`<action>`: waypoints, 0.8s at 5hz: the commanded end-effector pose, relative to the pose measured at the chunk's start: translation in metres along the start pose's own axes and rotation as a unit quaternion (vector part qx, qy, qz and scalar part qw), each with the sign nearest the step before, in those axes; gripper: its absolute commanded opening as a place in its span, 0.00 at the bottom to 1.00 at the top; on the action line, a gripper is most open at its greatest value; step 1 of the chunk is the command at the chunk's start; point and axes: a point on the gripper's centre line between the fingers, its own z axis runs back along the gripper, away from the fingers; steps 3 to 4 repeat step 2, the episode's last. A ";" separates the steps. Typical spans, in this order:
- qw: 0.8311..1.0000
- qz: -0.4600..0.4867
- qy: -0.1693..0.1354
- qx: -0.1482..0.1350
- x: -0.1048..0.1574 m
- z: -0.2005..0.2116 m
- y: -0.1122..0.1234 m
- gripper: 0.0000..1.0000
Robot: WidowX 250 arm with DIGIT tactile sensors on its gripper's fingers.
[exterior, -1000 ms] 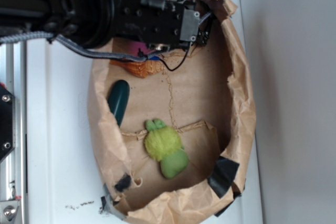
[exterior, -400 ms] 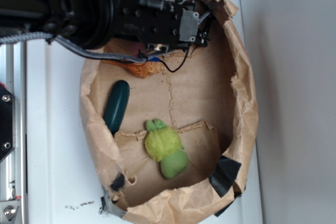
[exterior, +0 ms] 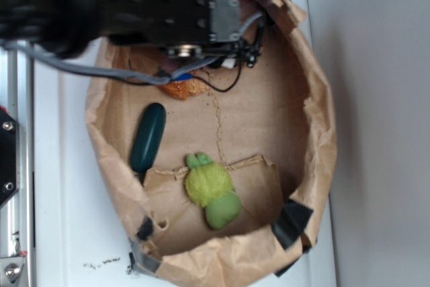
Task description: Grab the rock.
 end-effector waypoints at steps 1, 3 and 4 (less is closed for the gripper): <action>0.988 -0.107 0.002 -0.110 0.002 0.089 -0.018 0.00; 0.988 -0.115 0.013 -0.103 0.000 0.102 -0.022 0.00; 0.988 -0.115 0.013 -0.103 0.000 0.102 -0.022 0.00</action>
